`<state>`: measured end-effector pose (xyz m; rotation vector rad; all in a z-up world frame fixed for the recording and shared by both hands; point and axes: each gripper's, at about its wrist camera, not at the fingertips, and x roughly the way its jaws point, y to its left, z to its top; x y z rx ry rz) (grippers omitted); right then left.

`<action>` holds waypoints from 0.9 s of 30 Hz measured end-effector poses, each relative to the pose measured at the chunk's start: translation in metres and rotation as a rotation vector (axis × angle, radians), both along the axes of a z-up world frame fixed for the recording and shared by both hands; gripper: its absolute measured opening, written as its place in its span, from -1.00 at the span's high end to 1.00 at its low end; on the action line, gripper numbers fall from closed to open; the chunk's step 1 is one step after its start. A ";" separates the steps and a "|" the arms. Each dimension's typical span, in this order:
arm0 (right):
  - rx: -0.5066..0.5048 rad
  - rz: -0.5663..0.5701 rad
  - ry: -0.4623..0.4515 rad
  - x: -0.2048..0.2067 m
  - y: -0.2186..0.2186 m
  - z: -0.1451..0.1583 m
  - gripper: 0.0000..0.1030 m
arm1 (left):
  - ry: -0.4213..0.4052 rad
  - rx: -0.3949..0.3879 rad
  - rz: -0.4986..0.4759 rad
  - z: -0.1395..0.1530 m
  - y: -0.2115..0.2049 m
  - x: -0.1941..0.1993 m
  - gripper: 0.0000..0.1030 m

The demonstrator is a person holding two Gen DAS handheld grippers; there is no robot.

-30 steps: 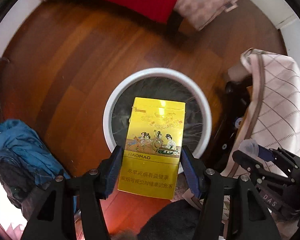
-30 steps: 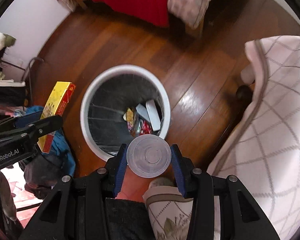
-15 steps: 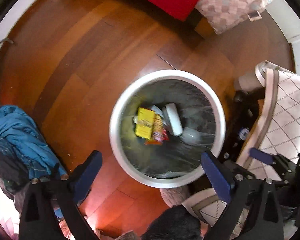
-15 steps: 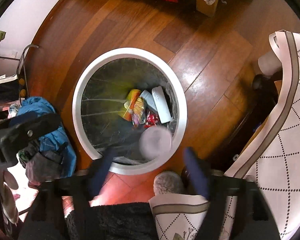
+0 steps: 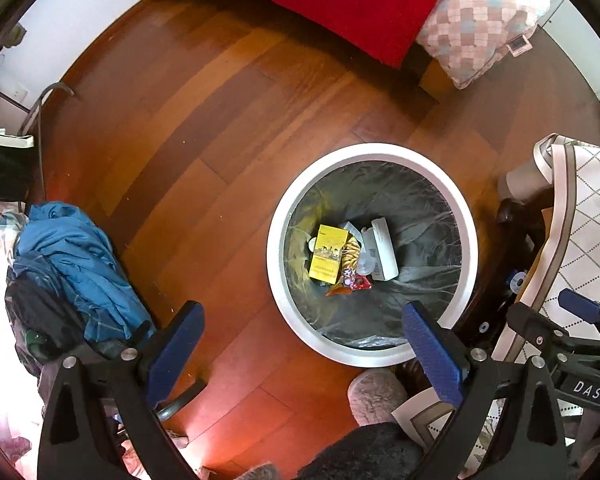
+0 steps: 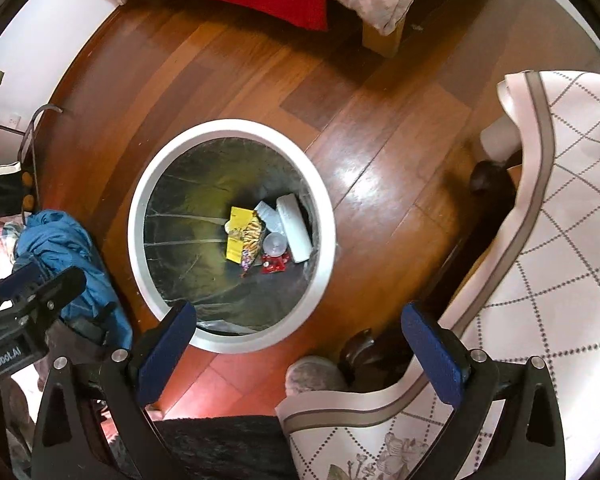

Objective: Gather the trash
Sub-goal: 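Move both tools back toward the table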

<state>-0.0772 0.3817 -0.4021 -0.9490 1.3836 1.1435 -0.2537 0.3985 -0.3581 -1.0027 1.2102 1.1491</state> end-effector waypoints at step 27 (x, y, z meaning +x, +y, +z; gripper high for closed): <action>0.352 -0.022 0.014 0.001 -0.107 0.183 -1.00 | -0.046 0.319 -0.048 0.160 -0.110 0.002 -0.96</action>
